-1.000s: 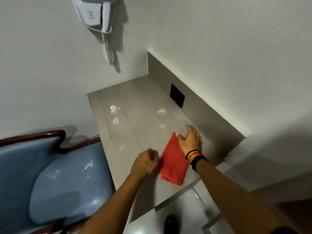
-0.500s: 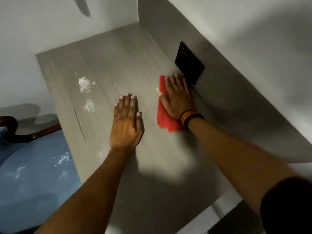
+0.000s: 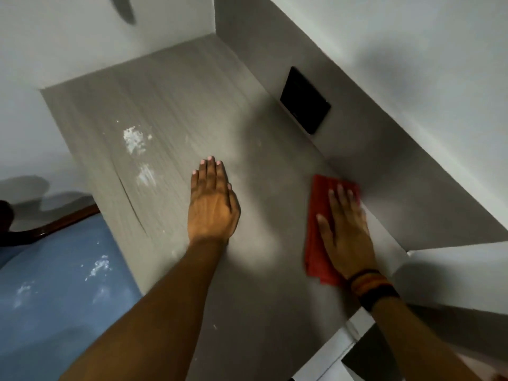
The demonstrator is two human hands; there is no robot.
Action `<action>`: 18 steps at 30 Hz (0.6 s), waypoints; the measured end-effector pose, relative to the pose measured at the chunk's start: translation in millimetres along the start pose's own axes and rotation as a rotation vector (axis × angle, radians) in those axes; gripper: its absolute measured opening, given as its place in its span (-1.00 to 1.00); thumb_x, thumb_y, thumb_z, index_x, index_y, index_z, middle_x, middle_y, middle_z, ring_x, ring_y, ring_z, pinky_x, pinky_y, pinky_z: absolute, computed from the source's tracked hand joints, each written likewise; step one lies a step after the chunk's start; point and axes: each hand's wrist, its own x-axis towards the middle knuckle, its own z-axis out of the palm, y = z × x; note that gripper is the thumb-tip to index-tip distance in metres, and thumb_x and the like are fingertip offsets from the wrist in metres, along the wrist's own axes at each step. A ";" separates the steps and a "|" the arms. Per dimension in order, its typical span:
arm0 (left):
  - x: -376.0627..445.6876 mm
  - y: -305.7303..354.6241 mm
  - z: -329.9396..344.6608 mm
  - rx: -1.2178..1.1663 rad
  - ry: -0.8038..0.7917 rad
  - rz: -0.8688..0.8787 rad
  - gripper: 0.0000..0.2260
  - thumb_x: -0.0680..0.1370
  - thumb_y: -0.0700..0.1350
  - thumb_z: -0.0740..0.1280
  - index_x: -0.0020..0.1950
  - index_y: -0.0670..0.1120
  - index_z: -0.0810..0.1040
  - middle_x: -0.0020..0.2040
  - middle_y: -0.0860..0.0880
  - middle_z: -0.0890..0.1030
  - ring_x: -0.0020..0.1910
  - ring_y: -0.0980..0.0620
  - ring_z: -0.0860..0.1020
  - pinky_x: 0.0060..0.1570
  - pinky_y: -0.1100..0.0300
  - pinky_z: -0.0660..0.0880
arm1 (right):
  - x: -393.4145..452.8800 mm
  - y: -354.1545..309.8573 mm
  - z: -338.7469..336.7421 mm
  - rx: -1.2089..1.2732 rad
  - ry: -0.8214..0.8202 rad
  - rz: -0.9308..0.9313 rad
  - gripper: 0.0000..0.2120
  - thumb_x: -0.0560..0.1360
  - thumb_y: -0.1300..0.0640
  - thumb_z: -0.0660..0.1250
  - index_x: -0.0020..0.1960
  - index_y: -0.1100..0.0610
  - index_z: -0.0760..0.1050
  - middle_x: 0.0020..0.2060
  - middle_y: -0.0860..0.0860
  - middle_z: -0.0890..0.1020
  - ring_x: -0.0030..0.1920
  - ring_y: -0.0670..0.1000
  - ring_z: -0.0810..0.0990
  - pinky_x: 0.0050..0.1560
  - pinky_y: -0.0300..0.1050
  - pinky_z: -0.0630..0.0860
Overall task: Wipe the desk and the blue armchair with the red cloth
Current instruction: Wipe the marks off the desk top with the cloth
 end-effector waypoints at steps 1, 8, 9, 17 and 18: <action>0.1 -0.3 -0.3 -0.003 -0.003 -0.003 -0.45 0.72 -0.05 0.00 0.71 -0.20 0.08 0.72 -0.19 0.11 0.73 -0.12 0.06 0.72 -0.07 0.01 | -15.8 2.7 1.7 -0.016 0.005 0.054 -0.31 0.65 -0.25 -0.11 0.67 0.08 0.03 0.67 0.07 0.08 0.68 0.11 0.00 0.65 0.25 0.08; 2.1 -2.3 8.0 0.005 0.026 -0.033 -0.44 0.72 -0.06 0.01 0.71 -0.21 0.08 0.72 -0.19 0.09 0.73 -0.12 0.04 0.72 -0.08 0.03 | 72.1 -75.6 12.5 -0.068 0.051 0.018 -0.32 0.63 -0.16 -0.11 0.67 0.13 0.03 0.67 0.14 0.10 0.68 0.16 0.04 0.66 0.23 0.00; 1.9 -2.6 8.1 0.004 0.036 -0.036 -0.44 0.71 -0.06 0.02 0.70 -0.21 0.09 0.72 -0.20 0.10 0.73 -0.13 0.05 0.72 -0.09 0.04 | 101.0 -89.0 12.9 -0.058 0.055 -0.019 -0.33 0.64 -0.17 -0.10 0.67 0.12 0.03 0.67 0.14 0.10 0.68 0.15 0.04 0.66 0.22 -0.02; 4.5 -1.1 5.4 0.004 0.026 -0.050 -0.41 0.67 -0.09 0.11 0.69 -0.23 0.13 0.71 -0.21 0.13 0.73 -0.15 0.07 0.71 -0.08 0.04 | 204.3 -157.7 12.6 -0.069 -0.036 -0.280 -0.37 0.68 -0.16 -0.06 0.67 0.08 0.03 0.68 0.07 0.08 0.68 0.11 0.01 0.66 0.19 -0.03; 4.1 -0.4 4.8 0.005 0.017 -0.052 -0.41 0.67 -0.09 0.10 0.69 -0.23 0.12 0.71 -0.21 0.13 0.73 -0.15 0.07 0.72 -0.08 0.03 | 182.0 -146.4 11.9 -0.074 -0.048 -0.332 -0.38 0.68 -0.16 -0.07 0.67 0.07 0.02 0.68 0.06 0.09 0.68 0.10 0.01 0.66 0.19 -0.01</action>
